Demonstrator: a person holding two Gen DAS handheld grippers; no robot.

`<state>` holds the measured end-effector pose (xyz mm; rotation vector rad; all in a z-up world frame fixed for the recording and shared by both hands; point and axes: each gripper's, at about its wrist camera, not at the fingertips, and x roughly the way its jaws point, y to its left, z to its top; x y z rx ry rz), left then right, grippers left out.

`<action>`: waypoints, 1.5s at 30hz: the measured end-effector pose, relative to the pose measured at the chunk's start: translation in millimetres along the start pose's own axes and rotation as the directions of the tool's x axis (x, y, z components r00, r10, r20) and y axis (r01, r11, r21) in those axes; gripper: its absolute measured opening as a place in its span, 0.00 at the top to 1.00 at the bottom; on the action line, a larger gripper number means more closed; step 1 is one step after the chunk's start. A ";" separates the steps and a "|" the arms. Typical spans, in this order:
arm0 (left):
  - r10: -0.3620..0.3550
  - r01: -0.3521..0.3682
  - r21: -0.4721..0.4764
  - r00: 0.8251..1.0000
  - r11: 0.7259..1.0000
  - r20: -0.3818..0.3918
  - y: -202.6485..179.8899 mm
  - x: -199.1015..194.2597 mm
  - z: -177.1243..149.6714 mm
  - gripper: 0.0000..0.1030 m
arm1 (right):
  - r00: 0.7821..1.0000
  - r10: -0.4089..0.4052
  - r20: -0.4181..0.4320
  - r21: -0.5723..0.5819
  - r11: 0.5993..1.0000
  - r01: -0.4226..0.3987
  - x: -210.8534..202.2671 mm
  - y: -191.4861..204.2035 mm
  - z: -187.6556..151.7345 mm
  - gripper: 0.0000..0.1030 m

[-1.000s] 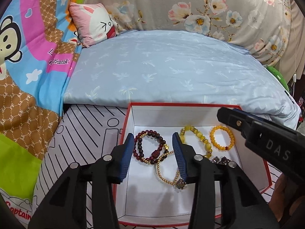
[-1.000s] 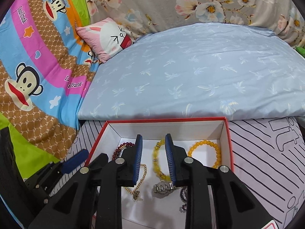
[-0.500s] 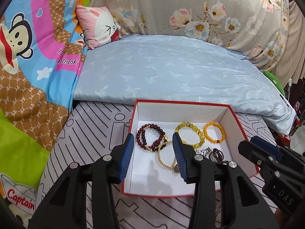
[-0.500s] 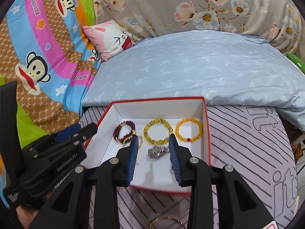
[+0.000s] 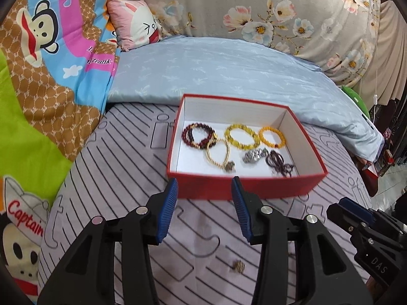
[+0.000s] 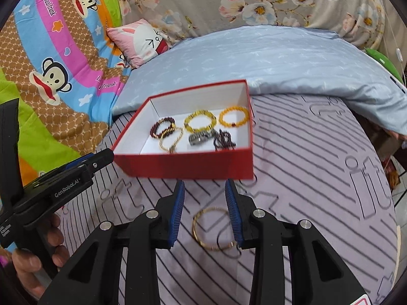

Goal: Organize jewelry
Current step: 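Withdraw both open tools from the box back over the gold bangle and charm, then grasp the small gold charm with the left tool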

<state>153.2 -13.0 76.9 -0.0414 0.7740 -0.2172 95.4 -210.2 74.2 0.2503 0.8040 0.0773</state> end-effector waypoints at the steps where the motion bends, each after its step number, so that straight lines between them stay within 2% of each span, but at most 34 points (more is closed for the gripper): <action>1: -0.002 0.002 0.000 1.000 1.000 -0.007 -0.7 -1.7 -6.1 0.60 | 1.000 -0.003 -0.006 0.002 1.000 0.003 -1.6 -1.1 -5.3 0.68; 12: -0.042 0.043 0.006 0.994 0.999 -0.103 -19.8 -2.2 -66.2 0.59 | 0.998 -0.013 -0.069 0.040 0.999 0.016 -11.1 -16.2 -56.9 0.68; 22: -0.023 0.030 0.046 0.990 0.999 -0.140 -37.2 18.1 -84.7 0.58 | 0.996 -0.015 -0.088 0.050 0.999 0.020 -11.2 -18.2 -66.9 0.68; 23: -0.023 0.029 0.044 0.989 0.999 -0.146 -36.6 20.3 -86.4 0.59 | 0.996 -0.017 -0.089 0.049 0.999 0.021 -10.5 -18.3 -67.0 0.68; 25: -0.019 0.025 0.042 0.989 0.999 -0.148 -35.5 21.4 -89.4 0.68 | 0.996 -0.018 -0.091 0.049 0.999 0.023 -9.3 -18.5 -67.1 0.68; 29: -0.005 0.012 0.054 0.990 0.998 -0.137 -34.1 20.7 -91.5 0.75 | 0.995 -0.020 -0.095 0.051 0.998 0.025 -5.7 -19.2 -67.9 0.68; 31: -0.008 0.015 0.051 0.991 0.999 -0.136 -32.8 21.1 -91.9 0.85 | 0.995 -0.022 -0.099 0.052 0.998 0.028 -2.9 -19.2 -68.1 0.67; 34: -0.011 0.017 0.049 0.991 0.999 -0.132 -30.2 21.3 -91.5 0.86 | 0.995 -0.031 -0.099 0.047 0.998 0.035 0.0 -19.0 -67.9 0.59; 39: -0.011 0.017 0.049 0.993 0.999 -0.120 -24.3 19.3 -93.7 0.86 | 0.994 -0.052 -0.099 0.019 0.998 0.055 9.2 -15.0 -63.6 0.52; 45: -0.026 0.031 0.038 0.993 0.999 -0.112 -12.5 13.7 -97.4 0.86 | 0.992 -0.061 -0.110 -0.005 0.998 0.061 26.2 -9.4 -58.2 0.48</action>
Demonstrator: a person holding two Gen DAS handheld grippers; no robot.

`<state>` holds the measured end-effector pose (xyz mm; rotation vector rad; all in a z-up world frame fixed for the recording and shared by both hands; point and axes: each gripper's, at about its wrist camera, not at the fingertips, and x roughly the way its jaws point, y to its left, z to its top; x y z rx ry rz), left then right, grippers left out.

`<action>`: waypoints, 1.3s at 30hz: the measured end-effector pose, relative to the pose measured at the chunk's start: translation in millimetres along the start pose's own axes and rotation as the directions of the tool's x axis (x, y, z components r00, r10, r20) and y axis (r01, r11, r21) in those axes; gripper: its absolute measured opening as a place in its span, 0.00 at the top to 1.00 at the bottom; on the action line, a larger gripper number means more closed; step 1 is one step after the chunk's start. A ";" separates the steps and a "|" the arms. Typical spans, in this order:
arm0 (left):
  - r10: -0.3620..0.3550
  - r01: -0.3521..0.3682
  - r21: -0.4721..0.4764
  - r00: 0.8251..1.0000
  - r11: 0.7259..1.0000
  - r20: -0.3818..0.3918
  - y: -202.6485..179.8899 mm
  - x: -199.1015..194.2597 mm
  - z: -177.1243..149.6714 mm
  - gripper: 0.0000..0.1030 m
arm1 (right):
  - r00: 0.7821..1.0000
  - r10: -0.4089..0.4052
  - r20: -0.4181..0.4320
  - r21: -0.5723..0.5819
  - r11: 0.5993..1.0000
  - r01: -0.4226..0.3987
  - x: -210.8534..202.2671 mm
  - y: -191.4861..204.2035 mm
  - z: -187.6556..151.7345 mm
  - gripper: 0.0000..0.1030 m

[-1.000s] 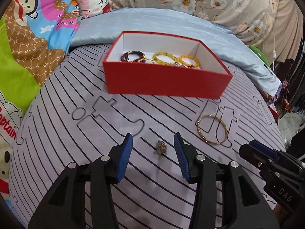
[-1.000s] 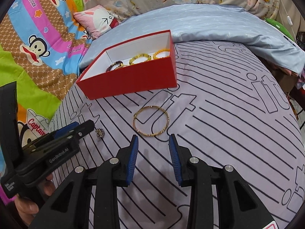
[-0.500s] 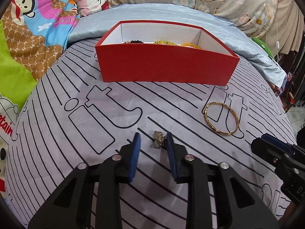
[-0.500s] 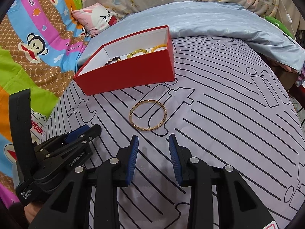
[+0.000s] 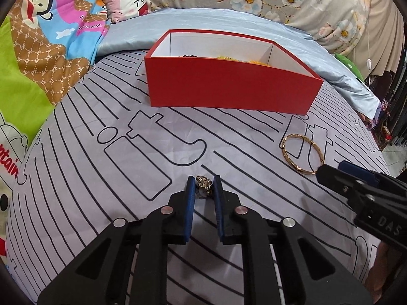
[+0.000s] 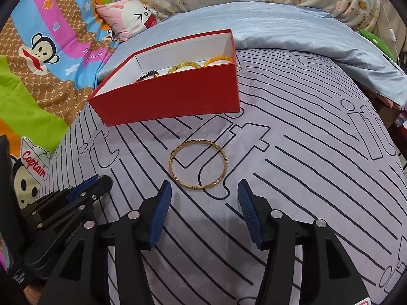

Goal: Organize jewelry
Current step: 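Grasp the small gold charm with the left tool, then grasp the gold bangle with the right tool while the left tool holds the charm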

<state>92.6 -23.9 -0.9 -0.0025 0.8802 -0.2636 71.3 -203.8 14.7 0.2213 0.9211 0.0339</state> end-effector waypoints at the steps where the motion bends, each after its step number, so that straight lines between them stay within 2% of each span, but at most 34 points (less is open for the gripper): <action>1: -0.005 0.005 -0.005 1.000 1.000 0.003 2.7 -1.3 -0.8 0.86 | 1.000 -0.002 -0.003 -0.005 1.000 0.002 2.7 1.5 1.1 0.47; 14: -0.039 0.040 -0.033 0.999 0.999 0.010 16.8 -4.7 -4.6 0.86 | 0.998 -0.064 0.011 -0.087 0.994 0.064 26.4 20.4 12.6 0.42; 20: -0.030 0.030 -0.027 1.000 0.999 0.008 15.6 -3.7 -4.6 0.86 | 0.990 -0.134 0.034 -0.158 0.978 0.138 31.4 32.7 10.4 0.43; 29: -0.030 0.030 -0.027 1.000 0.999 0.008 15.3 -3.7 -4.6 0.86 | 0.990 -0.134 0.038 -0.144 0.980 0.139 30.3 31.8 8.3 0.44; 39: -0.024 0.024 -0.024 1.000 0.999 0.008 14.3 -3.6 -4.4 0.86 | 0.995 -0.081 0.053 -0.097 0.992 0.086 10.0 25.1 -0.3 0.44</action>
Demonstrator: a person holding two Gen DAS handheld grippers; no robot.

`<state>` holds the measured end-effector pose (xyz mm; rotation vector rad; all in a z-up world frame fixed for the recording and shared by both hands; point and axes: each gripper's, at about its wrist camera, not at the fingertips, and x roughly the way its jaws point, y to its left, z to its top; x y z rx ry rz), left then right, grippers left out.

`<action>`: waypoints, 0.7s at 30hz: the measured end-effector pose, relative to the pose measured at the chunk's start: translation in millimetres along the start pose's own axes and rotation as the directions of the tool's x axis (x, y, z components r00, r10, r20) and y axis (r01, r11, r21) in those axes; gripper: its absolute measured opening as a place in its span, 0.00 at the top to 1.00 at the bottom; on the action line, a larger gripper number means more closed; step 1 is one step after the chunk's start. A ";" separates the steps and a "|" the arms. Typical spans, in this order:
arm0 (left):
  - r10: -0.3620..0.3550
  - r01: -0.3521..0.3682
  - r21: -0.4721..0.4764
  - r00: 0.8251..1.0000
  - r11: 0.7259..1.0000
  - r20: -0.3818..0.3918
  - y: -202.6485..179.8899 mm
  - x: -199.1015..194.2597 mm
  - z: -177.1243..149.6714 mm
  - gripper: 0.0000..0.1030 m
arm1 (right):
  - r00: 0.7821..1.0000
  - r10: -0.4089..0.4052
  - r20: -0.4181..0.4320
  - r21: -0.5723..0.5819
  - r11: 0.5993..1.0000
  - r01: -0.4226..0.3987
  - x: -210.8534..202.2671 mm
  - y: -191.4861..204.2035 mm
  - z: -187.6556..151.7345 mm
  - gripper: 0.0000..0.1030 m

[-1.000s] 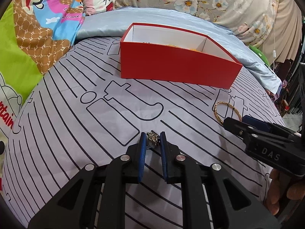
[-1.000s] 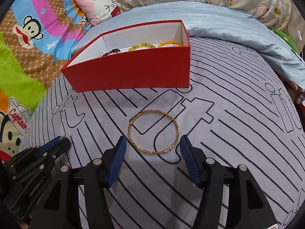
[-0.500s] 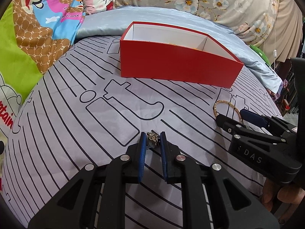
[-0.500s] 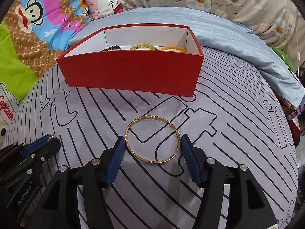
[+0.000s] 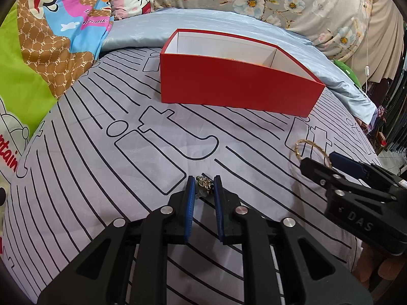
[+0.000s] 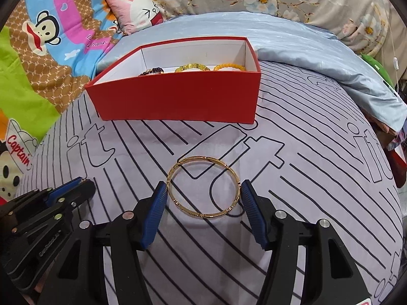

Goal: Organize jewelry
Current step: 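Grasp the gold bangle with the right tool while the left tool holds the charm, then carry the charm and gold bangle into the red box and open both tools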

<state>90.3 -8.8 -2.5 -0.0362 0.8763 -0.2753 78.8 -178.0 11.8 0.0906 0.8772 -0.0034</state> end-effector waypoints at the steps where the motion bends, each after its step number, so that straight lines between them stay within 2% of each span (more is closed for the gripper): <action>1: 0.006 -0.006 0.002 1.000 1.000 0.000 -0.2 -0.3 -0.3 0.86 | 1.000 0.007 0.003 0.006 1.000 -0.007 -3.9 -1.0 -0.7 0.44; 10: 0.014 -0.014 -0.008 1.000 1.000 -0.015 -12.0 -11.2 10.6 0.86 | 0.998 0.042 0.054 0.036 0.998 -0.044 -38.3 -8.5 8.0 0.44; 21: 0.011 -0.012 0.021 0.998 1.000 0.055 -29.2 -34.7 63.7 0.86 | 0.987 0.059 0.149 0.026 0.998 -0.064 -64.6 -9.1 47.8 0.44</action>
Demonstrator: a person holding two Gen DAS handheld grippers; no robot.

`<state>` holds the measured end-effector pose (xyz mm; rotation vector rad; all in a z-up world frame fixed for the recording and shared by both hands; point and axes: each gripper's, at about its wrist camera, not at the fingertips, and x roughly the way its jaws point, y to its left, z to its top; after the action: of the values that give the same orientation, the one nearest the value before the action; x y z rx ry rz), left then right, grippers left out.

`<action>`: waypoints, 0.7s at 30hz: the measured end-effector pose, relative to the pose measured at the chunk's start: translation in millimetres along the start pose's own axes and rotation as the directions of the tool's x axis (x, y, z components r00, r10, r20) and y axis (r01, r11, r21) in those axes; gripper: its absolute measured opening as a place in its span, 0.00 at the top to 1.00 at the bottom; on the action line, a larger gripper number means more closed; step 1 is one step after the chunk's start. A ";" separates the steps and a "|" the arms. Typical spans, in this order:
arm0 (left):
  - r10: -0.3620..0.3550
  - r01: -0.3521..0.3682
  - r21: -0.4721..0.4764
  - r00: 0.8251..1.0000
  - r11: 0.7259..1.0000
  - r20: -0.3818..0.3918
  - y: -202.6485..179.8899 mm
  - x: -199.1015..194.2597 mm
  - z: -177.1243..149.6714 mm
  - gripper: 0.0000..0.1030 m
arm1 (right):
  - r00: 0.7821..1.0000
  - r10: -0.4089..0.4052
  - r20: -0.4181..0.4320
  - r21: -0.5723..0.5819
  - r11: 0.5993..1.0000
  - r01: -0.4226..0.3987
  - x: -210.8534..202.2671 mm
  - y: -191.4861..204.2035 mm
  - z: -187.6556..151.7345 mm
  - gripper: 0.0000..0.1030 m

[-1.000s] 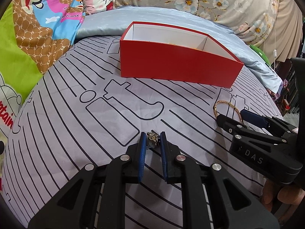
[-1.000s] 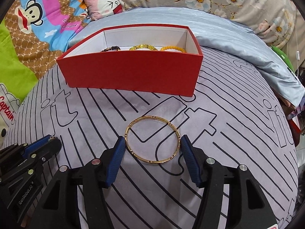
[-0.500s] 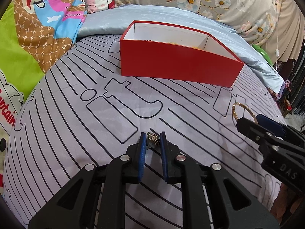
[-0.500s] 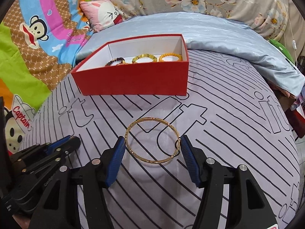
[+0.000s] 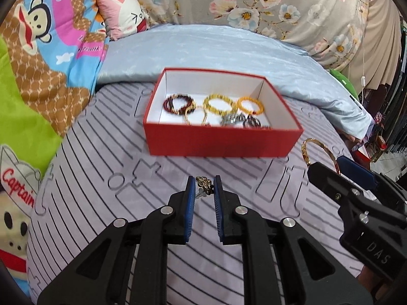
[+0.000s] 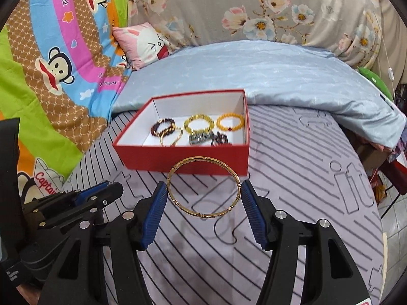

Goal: Organize jewelry
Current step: 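Carry the charm and gold bangle into the red box and open both tools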

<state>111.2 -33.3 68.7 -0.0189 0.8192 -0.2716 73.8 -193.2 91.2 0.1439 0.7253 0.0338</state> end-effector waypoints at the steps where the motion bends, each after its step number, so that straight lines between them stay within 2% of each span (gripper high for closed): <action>1: 0.002 -0.002 0.003 1.000 1.000 0.008 -0.8 -0.6 6.3 0.86 | 1.000 0.000 0.008 -0.003 1.000 0.000 0.0 0.3 4.7 0.44; 12: 0.018 -0.020 0.023 0.997 1.000 0.071 -5.1 9.2 75.1 0.86 | 0.996 -0.001 0.084 -0.036 0.999 0.004 15.6 6.0 62.6 0.44; 21: 0.038 -0.041 0.038 0.996 0.998 0.078 -3.5 38.7 112.8 0.86 | 0.996 -0.005 0.091 -0.034 0.999 0.008 49.8 4.6 96.5 0.44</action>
<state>217.2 -56.2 118.5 0.0237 0.7360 -0.2484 175.2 -196.2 130.3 0.1096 0.6338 0.0329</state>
